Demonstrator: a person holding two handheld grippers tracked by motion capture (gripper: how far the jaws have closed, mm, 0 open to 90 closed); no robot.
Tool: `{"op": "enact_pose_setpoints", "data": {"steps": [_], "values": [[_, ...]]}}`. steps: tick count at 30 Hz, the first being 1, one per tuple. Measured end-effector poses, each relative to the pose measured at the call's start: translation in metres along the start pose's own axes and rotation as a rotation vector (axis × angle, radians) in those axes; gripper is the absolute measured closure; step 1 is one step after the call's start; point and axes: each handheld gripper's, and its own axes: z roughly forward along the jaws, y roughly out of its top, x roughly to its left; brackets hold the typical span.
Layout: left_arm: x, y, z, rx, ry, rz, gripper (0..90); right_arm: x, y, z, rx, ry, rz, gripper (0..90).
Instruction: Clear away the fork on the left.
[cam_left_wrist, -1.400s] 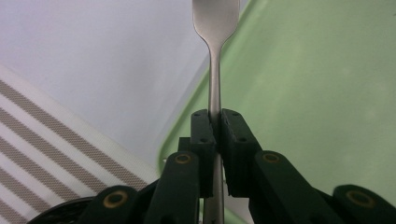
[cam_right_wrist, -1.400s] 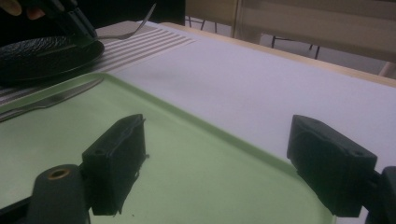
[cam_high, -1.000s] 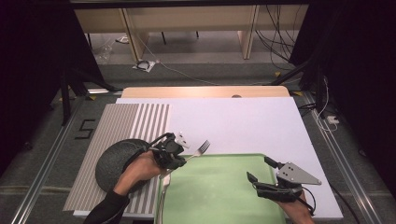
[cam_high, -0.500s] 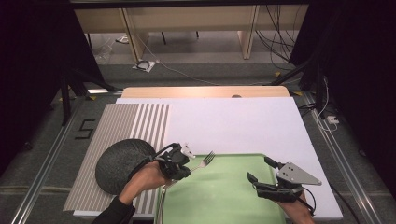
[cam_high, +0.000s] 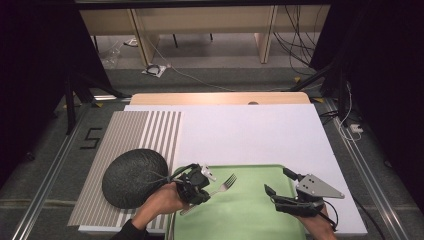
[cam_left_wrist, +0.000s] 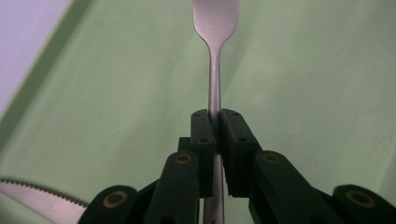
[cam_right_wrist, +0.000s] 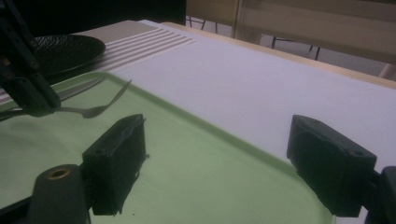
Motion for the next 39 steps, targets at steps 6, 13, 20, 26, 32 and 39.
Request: {"op": "enact_pose_setpoints", "data": {"steps": [6, 13, 20, 26, 32, 39], "values": [[-0.006, -0.003, 0.006, 0.019, -0.02, 0.002, 83.5, 0.0, 0.0, 0.0, 0.0, 0.0, -0.001, 20.5], [-0.011, -0.009, 0.014, 0.032, -0.052, -0.008, 83.5, -0.001, 0.0, 0.0, -0.002, -0.001, -0.002, 20.5], [-0.017, -0.013, 0.016, 0.038, -0.074, -0.007, 83.5, -0.001, 0.0, 0.0, -0.001, -0.001, -0.002, 20.5], [-0.022, -0.019, 0.019, 0.053, -0.09, -0.011, 83.5, 0.0, 0.0, 0.0, -0.003, -0.002, -0.006, 20.6], [-0.025, -0.023, 0.021, 0.064, -0.091, -0.016, 83.5, 0.0, 0.0, 0.0, -0.002, -0.002, -0.008, 20.6], [-0.029, -0.028, 0.023, 0.08, -0.095, -0.029, 83.4, 0.0, 0.0, 0.0, -0.001, -0.003, -0.01, 20.5]]}}
